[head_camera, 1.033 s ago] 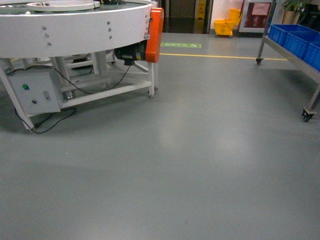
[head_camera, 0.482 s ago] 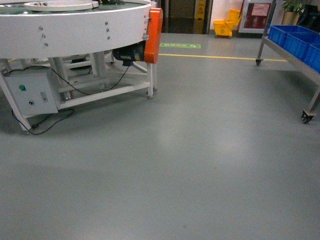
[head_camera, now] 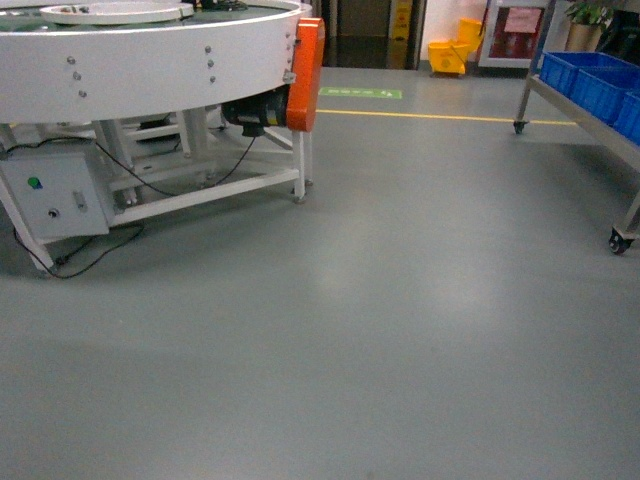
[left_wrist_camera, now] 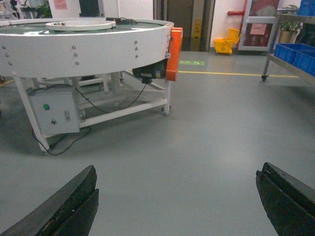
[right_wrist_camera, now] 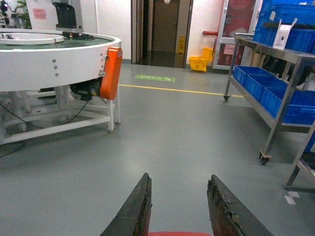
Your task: Pick red block from blue box to shelf
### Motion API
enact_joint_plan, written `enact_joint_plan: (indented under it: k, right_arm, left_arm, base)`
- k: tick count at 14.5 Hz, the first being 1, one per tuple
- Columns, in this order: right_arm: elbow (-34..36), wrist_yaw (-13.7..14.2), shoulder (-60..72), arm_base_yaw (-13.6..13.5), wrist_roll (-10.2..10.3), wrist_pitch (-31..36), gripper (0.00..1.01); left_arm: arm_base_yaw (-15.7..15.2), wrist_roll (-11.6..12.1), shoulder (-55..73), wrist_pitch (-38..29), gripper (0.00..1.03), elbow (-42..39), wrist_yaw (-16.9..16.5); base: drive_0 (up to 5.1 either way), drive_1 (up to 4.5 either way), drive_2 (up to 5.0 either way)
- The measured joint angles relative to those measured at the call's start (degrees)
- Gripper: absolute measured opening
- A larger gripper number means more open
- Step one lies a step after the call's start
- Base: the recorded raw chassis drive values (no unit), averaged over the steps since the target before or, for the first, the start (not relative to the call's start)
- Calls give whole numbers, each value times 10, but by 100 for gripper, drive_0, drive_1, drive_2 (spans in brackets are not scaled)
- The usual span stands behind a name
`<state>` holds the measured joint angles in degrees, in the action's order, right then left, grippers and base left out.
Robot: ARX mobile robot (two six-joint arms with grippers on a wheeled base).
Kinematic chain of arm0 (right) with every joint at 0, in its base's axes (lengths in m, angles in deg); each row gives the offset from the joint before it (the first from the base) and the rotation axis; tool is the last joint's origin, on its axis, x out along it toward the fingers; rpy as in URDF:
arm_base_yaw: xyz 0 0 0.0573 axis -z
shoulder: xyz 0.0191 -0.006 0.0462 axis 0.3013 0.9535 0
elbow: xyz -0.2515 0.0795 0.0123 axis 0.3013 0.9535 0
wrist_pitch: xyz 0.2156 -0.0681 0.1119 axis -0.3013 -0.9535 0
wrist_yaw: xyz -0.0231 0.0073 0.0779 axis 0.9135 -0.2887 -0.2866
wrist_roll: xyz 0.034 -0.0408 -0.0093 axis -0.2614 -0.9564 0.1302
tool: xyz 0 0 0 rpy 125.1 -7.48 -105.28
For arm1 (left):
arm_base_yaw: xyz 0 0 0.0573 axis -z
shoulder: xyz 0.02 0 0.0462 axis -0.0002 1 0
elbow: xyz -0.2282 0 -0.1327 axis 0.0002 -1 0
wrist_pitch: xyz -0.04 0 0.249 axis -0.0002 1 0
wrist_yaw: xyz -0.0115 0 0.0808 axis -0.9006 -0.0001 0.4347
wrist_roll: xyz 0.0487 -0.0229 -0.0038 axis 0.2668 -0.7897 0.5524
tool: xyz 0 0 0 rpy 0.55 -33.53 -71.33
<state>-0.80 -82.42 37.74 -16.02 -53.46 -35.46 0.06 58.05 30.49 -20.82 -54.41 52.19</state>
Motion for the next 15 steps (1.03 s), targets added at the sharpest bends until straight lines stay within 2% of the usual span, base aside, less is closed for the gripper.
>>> enact_joint_plan:
  k: [6,15]
  right_arm:
    - [0,0,0,0,0,1,28]
    - [0,0,3,0,0,-1,28]
  left_arm:
    - [0,0,0,-2,98,0,0]
    - [0,0,0,0,98,0,0]
  base:
    - [-2,412,-416]
    - [1,11,-9]
